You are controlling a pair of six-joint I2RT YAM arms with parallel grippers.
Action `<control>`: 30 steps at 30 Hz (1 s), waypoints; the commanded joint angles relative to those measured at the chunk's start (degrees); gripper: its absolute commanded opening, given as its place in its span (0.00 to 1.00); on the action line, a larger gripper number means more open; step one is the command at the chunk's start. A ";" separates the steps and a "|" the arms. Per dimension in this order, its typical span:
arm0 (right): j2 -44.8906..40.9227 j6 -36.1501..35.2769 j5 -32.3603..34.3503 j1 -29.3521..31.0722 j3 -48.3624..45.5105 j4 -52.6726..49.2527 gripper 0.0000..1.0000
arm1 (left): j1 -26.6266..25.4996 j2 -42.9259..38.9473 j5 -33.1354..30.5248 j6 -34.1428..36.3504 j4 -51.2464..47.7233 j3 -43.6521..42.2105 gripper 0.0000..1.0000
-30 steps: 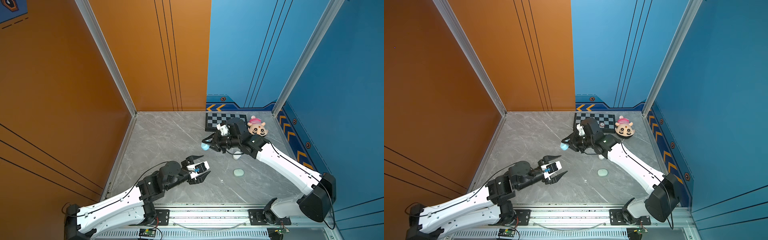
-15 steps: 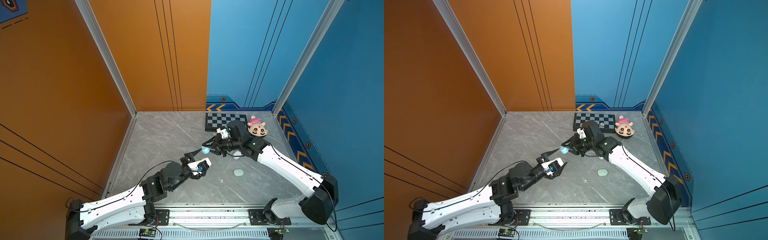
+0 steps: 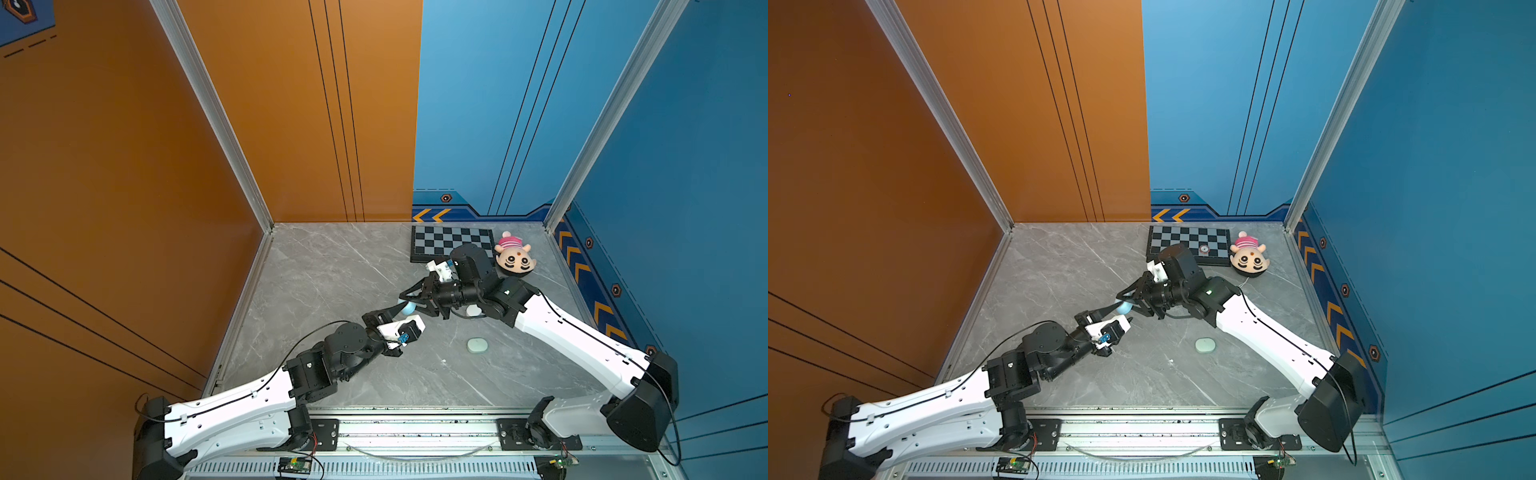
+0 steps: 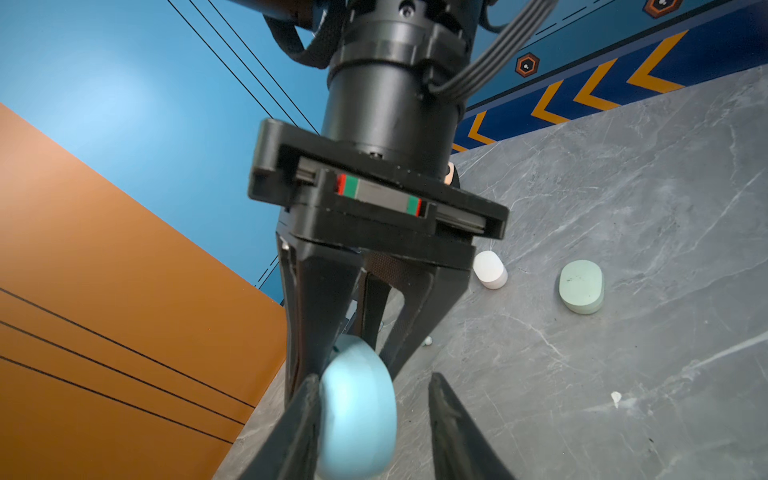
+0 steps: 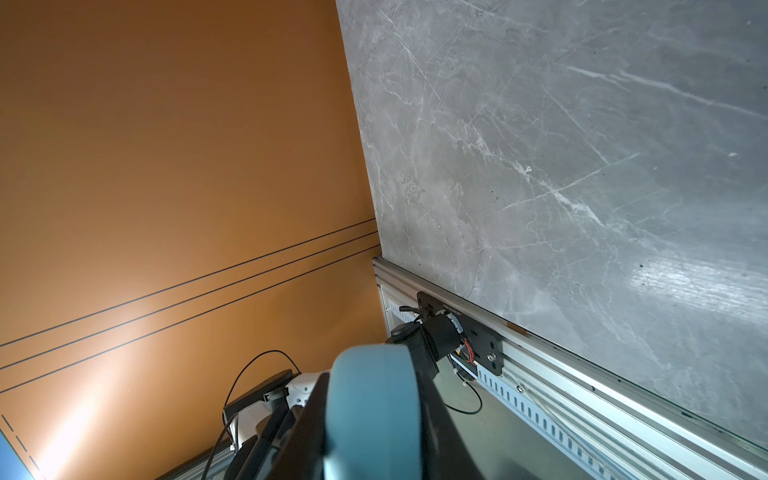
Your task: Insert the wireless bluetooth earbuds into the charging case
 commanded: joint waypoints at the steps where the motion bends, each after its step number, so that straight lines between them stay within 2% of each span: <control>1: -0.99 1.07 -1.76 0.44 -0.58 1.58 0.19 | 0.66 0.74 0.37 0.32 1.30 0.75 0.41; 9: -1.07 1.90 -1.92 0.95 -0.16 2.47 0.19 | 0.93 1.09 0.65 0.33 1.34 0.32 0.35; 10: -1.31 2.18 -1.91 0.96 -0.26 2.87 0.19 | 0.93 0.95 0.63 0.39 1.32 0.16 0.37; 13: -1.58 3.23 -1.70 0.95 -0.33 3.93 0.19 | 0.80 0.50 0.40 1.11 1.30 -0.45 0.50; 15: -1.66 4.41 -1.73 0.92 -0.56 5.07 0.19 | 0.98 0.20 -0.01 1.59 1.23 -0.76 0.53; 18: -1.71 6.01 -2.04 1.29 -0.82 6.44 0.18 | 1.18 -0.02 -0.73 2.09 1.21 -0.87 0.52; 25: -1.89 7.65 -3.45 2.23 -1.74 6.47 0.18 | 1.37 0.47 -1.70 3.63 1.25 -0.60 0.37; 28: -2.15 8.56 -3.70 2.35 -1.93 6.68 0.17 | 1.61 0.73 -1.84 4.31 1.23 -0.79 0.36; 30: -2.25 9.29 -3.67 2.36 -2.06 7.71 0.17 | 1.72 0.84 -1.93 4.70 1.22 -0.98 0.43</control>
